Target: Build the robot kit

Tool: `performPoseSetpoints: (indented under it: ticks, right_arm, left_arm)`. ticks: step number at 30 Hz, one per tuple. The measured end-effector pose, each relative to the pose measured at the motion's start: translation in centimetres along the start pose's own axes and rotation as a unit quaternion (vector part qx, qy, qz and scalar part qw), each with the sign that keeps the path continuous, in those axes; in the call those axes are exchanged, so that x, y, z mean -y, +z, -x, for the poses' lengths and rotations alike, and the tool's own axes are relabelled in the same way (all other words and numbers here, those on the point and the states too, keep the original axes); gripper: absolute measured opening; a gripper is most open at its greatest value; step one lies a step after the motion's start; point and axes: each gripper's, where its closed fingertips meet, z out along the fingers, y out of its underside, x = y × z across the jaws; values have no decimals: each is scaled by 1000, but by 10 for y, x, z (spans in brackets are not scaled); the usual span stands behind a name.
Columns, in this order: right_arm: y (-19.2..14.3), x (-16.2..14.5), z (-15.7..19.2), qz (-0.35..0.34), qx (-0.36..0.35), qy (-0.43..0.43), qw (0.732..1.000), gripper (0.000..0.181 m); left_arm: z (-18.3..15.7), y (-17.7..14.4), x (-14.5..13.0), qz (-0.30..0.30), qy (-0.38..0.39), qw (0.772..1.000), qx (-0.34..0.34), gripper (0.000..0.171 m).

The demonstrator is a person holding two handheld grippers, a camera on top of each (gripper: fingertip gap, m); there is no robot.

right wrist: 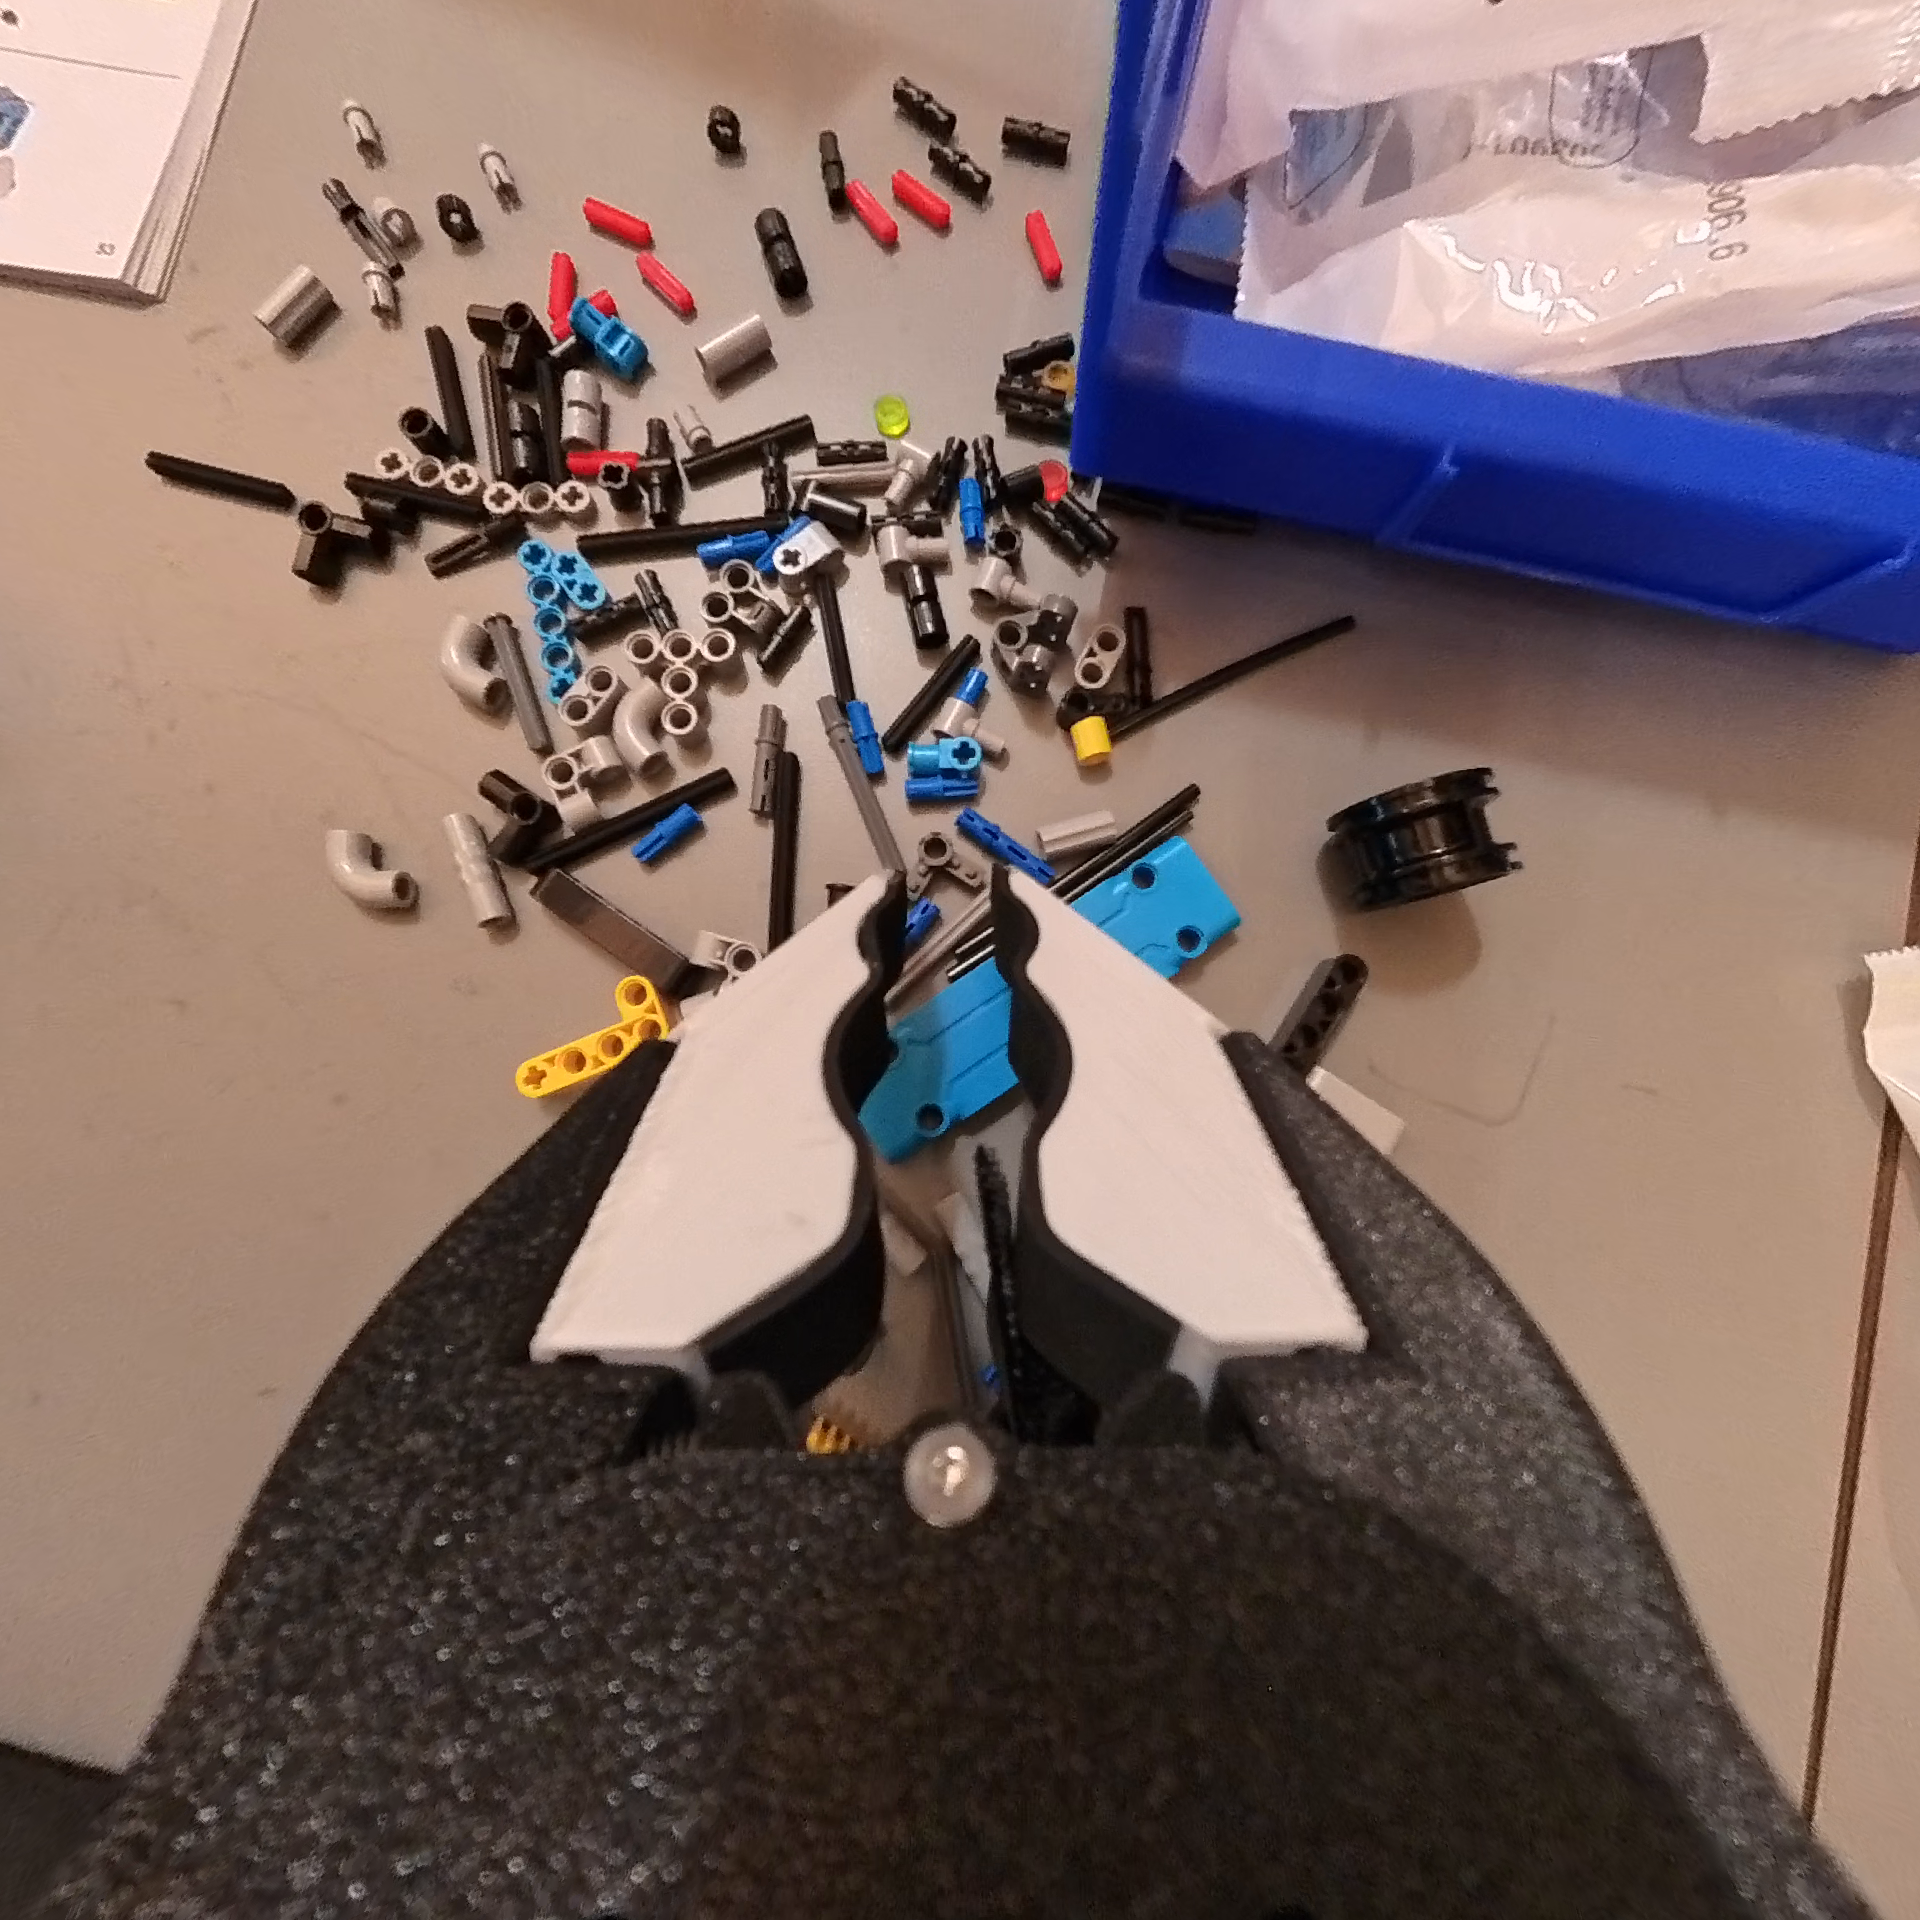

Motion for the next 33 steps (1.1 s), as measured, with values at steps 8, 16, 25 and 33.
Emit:
performPoseSetpoints:
  ticks: [8, 16, 25, 33]
  right_arm:
    - [2, -3, 3, 6, 2, -2, 1000, 16]
    - [3, -4, 3, 8, 2, -4, 1000, 16]
    - [3, -4, 5, 9, 4, -6, 1000, 16]
    - [9, 11, 19, -2, 27, -3, 1000, 16]
  left_arm:
    - [1, 0, 0, 0, 0, 1000, 2, 26]
    - [1, -1, 1, -2, 1, 1000, 2, 26]
    - [1, 0, 0, 1, 3, 1000, 3, 26]
    - [0, 0, 0, 0, 4, 1000, 3, 26]
